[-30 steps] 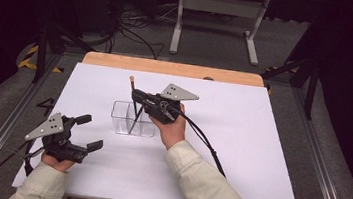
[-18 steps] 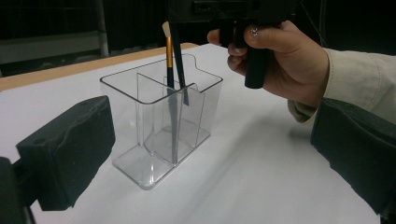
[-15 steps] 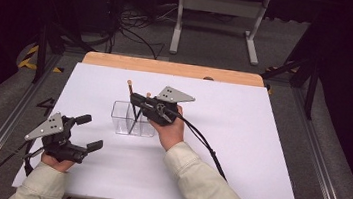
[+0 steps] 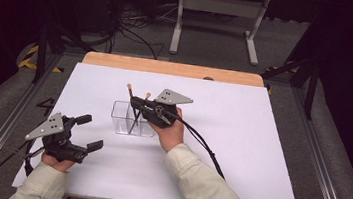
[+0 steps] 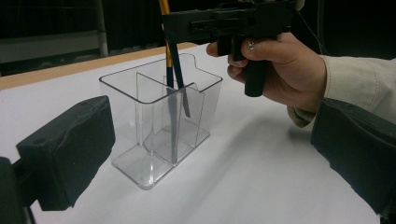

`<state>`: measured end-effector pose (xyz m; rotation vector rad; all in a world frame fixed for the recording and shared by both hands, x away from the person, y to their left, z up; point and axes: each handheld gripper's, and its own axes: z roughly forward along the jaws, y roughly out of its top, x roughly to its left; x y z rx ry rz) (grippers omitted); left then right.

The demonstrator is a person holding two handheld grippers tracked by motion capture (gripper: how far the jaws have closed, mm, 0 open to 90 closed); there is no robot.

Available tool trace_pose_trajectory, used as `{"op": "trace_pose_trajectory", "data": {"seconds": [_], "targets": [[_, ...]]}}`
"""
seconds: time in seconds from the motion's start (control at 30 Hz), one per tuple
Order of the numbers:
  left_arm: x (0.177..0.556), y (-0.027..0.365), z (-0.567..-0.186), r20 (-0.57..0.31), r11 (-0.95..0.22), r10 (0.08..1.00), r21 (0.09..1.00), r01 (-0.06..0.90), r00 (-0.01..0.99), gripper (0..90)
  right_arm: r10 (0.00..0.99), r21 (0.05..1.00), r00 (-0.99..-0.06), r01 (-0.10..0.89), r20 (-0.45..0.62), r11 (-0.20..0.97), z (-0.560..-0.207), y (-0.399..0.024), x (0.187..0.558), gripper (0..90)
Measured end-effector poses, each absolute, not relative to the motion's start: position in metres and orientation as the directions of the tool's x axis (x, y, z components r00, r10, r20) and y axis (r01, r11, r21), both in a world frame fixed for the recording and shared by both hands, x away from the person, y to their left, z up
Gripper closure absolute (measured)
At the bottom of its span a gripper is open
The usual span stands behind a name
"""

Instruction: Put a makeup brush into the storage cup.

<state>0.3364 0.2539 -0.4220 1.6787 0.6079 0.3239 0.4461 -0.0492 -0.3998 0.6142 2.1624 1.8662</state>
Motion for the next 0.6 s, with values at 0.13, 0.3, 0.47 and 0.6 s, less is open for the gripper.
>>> {"op": "trace_pose_trajectory", "data": {"seconds": [0.13, 0.3, 0.47, 0.6], "targets": [[0.336, 0.254, -0.422, -0.126, -0.098, 0.557, 0.972, 0.215, 0.821, 0.7, 0.444, 0.979, -0.889, 0.172, 0.108, 0.108, -0.4, -0.049, 0.446, 81.9], [0.337, 0.254, -0.422, -0.122, -0.099, 0.558, 0.972, 0.212, 0.821, 0.7, 0.435, 0.981, -0.893, 0.172, 0.116, 0.092, -0.397, -0.054, 0.445, 63.6], [0.338, 0.253, -0.422, -0.122, -0.098, 0.555, 0.973, 0.21, 0.823, 0.7, 0.411, 0.984, -0.904, 0.162, 0.12, 0.068, -0.384, -0.065, 0.438, 45.7], [0.339, 0.252, -0.421, -0.116, -0.106, 0.552, 0.972, 0.208, 0.826, 0.7, 0.413, 0.988, -0.905, 0.142, 0.107, 0.057, -0.375, -0.074, 0.432, 33.6]]}}
